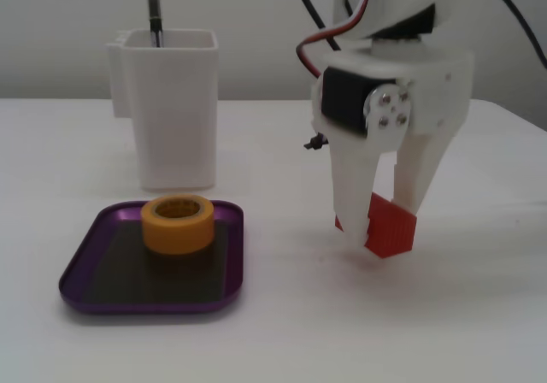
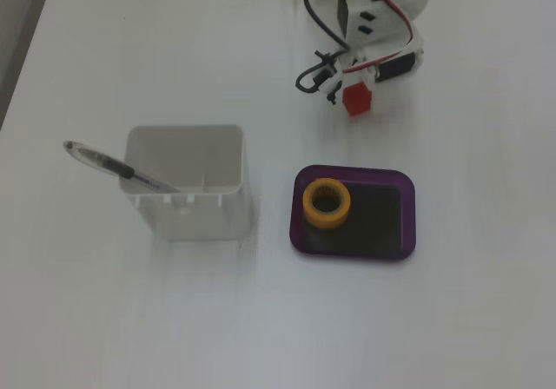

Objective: Pick up the red cube and place it in the box.

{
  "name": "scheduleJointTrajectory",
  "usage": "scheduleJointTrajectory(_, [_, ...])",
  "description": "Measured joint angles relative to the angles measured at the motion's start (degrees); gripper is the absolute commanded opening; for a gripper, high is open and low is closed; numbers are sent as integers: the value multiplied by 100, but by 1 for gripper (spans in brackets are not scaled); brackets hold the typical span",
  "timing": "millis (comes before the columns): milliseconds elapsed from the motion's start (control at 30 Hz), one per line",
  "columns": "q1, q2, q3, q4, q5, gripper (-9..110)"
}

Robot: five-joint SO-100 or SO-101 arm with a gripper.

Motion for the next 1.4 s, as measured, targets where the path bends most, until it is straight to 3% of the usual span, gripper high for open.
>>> scheduleJointTrajectory(267, [18,580,-844,527,70,-1])
scheduleJointTrajectory(500, [26,501,-1837,0,1310,-1])
scheduleJointTrajectory(767, [35,-1046,-2672,-809,2101,-1])
scheduleJointTrajectory(1200, [35,-3691,-4676,-976,2162,-1])
scheduleJointTrajectory(1400, [448,-4148,-5142,-976,2109,-1])
